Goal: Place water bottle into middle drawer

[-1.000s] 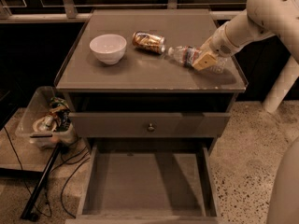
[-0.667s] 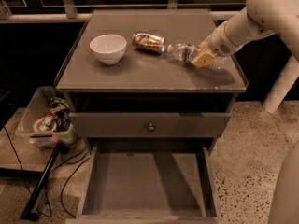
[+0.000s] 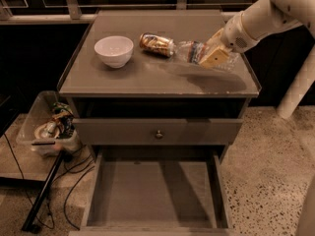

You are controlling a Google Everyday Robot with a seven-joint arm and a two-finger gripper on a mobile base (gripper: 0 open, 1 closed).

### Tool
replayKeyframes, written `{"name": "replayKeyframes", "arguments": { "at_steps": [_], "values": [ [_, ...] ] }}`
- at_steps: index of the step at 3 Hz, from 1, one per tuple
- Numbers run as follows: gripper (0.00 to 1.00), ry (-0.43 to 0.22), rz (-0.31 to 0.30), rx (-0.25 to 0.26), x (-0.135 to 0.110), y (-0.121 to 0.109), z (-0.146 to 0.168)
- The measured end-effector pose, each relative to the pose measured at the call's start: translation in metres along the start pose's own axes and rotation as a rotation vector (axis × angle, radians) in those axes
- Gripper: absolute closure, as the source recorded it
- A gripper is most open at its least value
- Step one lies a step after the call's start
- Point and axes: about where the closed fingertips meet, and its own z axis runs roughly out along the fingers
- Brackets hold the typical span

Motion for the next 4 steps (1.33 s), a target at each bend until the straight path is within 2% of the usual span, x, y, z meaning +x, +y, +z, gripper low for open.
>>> {"name": "replayKeyframes", "arguments": {
  "at_steps": [1, 2, 3, 4],
  "values": [
    [1.0, -0.016, -0.014, -0.031, -0.009, 0.018, -0.025],
    [1.0, 0.008, -0.028, -0.009, -0.011, 0.042, -0.056],
    [1.0, 0.066, 0.012, 0.113, -0.011, 0.073, -0.102],
    [1.0, 0.084, 0.101, 0.298, -0.018, 0.1, -0.143]
  ]
}}
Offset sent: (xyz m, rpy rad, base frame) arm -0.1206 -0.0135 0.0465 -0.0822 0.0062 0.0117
